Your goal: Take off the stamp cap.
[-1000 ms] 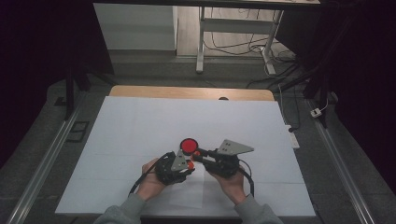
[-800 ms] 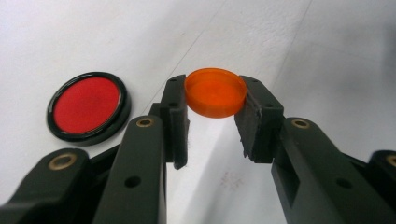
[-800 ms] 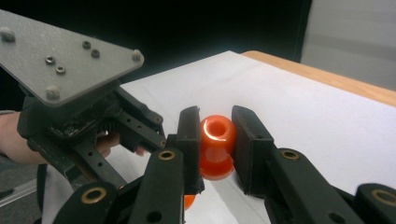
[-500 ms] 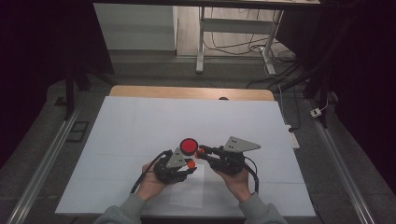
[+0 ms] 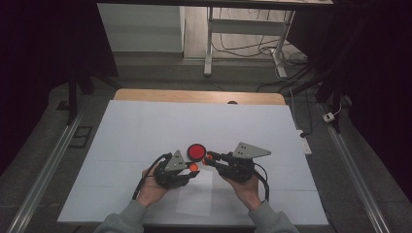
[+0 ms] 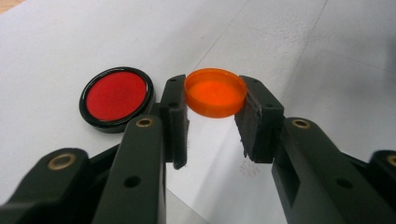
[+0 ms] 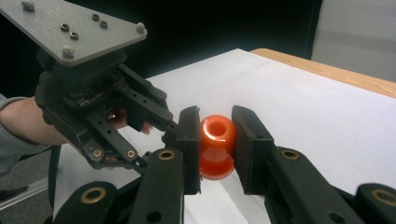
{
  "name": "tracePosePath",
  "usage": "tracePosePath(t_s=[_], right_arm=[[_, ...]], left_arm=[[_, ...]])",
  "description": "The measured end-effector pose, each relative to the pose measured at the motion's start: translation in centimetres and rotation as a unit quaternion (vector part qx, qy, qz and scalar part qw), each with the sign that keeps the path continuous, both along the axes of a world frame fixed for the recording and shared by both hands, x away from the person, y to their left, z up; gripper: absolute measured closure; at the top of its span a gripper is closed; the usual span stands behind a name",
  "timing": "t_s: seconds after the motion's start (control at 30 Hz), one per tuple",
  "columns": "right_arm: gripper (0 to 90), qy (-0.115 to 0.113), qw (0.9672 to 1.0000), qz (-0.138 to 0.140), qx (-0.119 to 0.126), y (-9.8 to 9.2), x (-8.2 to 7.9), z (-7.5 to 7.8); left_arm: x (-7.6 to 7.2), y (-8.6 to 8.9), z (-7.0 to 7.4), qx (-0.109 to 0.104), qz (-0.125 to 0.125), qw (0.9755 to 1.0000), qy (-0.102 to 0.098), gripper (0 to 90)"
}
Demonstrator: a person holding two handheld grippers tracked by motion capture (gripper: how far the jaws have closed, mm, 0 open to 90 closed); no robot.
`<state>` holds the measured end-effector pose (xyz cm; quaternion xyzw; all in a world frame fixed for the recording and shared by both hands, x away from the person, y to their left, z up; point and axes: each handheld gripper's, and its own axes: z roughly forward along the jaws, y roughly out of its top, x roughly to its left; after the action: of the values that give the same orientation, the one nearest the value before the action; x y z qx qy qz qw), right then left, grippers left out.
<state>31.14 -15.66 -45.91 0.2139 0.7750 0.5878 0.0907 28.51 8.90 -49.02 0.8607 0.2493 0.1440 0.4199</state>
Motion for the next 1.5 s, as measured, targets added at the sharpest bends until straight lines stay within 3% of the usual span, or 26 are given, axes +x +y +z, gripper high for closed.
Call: tracePosePath(t_s=[0.33,0.73,1.5], right_arm=[[72.8,0.000,1.0000,0.000,0.000,0.0,0.1,-0.1],[72.8,-0.002,1.0000,-0.006,0.000,-0.3,0.1,0.0],[72.8,-0.010,0.9995,-0.029,0.002,-1.6,0.6,0.3]], left_arm=[[-0.2,1.0,0.2,-0.007,0.008,0.9999,-0.001,64.9],[-1.0,3.3,0.3,-0.017,0.032,0.9993,-0.001,64.9],[-3.4,9.9,-0.3,-0.040,0.095,0.9947,0.005,64.8]])
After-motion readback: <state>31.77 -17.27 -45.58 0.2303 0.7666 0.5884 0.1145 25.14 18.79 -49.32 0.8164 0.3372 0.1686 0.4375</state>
